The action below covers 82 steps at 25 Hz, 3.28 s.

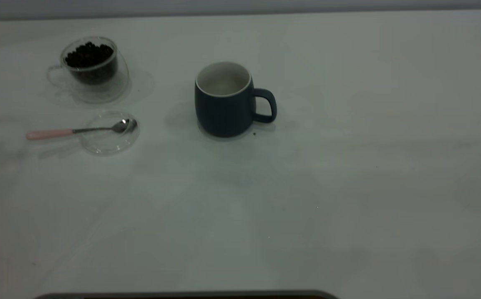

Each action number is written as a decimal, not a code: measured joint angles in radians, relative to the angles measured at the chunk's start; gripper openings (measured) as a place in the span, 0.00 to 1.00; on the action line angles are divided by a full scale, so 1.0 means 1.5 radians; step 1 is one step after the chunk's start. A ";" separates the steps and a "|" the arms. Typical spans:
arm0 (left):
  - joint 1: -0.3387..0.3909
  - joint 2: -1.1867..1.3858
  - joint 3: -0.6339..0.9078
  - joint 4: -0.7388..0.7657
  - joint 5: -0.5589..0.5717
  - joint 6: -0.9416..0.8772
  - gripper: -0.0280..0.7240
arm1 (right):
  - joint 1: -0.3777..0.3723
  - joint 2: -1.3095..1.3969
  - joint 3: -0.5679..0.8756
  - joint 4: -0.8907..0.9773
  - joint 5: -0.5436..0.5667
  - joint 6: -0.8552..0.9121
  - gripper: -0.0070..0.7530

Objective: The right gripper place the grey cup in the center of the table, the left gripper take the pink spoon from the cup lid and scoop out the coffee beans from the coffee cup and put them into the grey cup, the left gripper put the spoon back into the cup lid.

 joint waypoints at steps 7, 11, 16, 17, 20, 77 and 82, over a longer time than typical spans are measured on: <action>0.000 -0.129 0.147 -0.021 0.000 -0.001 0.65 | 0.000 0.000 0.000 0.000 0.000 0.000 0.78; 0.000 -0.222 0.249 -0.076 0.000 0.059 0.65 | 0.000 0.000 0.000 0.000 0.000 0.000 0.78; 0.000 -0.363 0.395 -0.134 0.000 0.197 0.65 | 0.000 0.000 0.000 0.000 0.000 0.001 0.78; 0.000 -0.391 0.422 -0.140 0.000 0.211 0.65 | 0.000 0.000 0.000 0.000 0.000 0.000 0.78; 0.000 -0.490 0.482 -0.149 0.000 0.227 0.65 | 0.000 0.000 0.000 0.000 0.000 0.000 0.78; -0.063 -1.028 0.669 -0.068 -0.019 0.154 0.65 | 0.000 0.000 0.000 0.000 0.000 0.000 0.78; -0.063 -1.028 0.669 -0.068 -0.019 0.154 0.65 | 0.000 0.000 0.000 0.000 0.000 0.000 0.78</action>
